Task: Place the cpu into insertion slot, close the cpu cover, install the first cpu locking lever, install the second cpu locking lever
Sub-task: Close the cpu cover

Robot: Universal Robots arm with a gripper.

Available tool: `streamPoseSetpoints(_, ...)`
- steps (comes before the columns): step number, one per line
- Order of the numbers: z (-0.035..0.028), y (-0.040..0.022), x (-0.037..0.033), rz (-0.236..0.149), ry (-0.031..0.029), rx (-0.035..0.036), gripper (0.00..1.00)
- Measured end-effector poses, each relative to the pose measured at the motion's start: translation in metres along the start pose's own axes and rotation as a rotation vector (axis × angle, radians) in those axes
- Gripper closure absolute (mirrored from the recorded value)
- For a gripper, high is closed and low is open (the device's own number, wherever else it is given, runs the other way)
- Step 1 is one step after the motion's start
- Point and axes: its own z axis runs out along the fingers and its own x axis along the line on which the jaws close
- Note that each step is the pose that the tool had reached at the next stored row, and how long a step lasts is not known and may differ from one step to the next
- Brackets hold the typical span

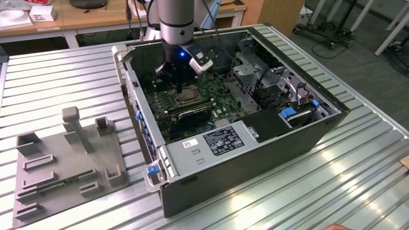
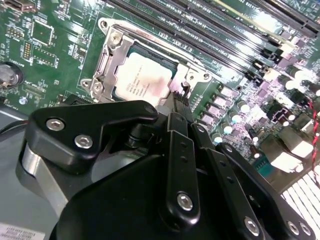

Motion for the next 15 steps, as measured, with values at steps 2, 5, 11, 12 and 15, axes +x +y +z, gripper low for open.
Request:
streamPoseSetpoints(2,-0.0028,0.0001,-0.0002,0.000,0.0000,0.0001,0.90)
streamPoseSetpoints(5,-0.0034,0.0002,-0.0002,0.000,-0.0002,-0.0003,0.90)
streamPoseSetpoints(11,-0.0037,0.0003,-0.0022,0.000,0.0002,0.0001,0.90)
streamPoseSetpoints(12,-0.0035,0.0004,-0.0032,0.000,0.0000,0.0000,0.90)
streamPoseSetpoints(15,-0.0032,0.0007,-0.0078,0.000,0.0000,0.0000,0.90)
